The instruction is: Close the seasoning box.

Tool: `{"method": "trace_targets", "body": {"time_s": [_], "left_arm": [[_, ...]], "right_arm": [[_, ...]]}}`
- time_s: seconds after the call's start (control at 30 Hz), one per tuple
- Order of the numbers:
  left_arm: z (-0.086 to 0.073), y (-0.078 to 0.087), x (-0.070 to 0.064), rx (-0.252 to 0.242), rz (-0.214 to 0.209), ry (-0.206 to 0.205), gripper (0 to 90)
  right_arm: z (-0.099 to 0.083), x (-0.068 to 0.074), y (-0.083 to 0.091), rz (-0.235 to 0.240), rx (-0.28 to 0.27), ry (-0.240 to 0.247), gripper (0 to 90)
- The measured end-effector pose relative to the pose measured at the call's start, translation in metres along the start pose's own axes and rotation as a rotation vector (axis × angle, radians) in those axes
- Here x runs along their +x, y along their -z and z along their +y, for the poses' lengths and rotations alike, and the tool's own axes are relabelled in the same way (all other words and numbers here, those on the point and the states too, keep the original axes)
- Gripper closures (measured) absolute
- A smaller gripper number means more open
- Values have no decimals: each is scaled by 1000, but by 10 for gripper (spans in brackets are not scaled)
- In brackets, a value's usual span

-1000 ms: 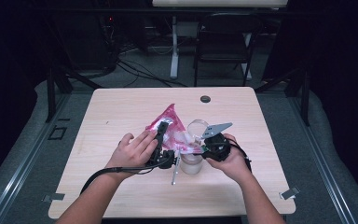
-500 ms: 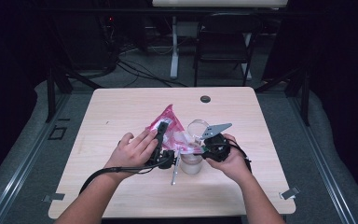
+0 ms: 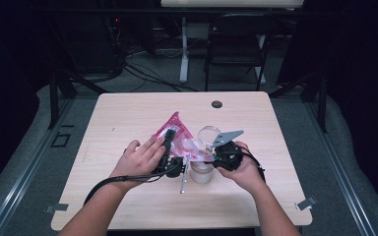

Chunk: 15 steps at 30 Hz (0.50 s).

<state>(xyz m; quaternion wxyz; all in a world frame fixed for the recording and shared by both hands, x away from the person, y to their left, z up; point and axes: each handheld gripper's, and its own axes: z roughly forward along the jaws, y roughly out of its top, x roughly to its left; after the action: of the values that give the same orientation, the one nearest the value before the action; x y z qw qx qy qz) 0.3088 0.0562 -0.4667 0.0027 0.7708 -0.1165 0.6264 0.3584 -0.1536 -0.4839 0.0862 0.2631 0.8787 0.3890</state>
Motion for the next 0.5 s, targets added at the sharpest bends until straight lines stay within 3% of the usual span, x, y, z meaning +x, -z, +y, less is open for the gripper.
{"method": "trace_targets", "body": {"time_s": [0.4,0.5], "left_arm": [[-1,0,0,6,-13,-3,656],[-1,1,1,2,0,0,662]], "right_arm": [[0,0,0,-1,3,3,900],[0,0,0,-1,2,2,900]]}}
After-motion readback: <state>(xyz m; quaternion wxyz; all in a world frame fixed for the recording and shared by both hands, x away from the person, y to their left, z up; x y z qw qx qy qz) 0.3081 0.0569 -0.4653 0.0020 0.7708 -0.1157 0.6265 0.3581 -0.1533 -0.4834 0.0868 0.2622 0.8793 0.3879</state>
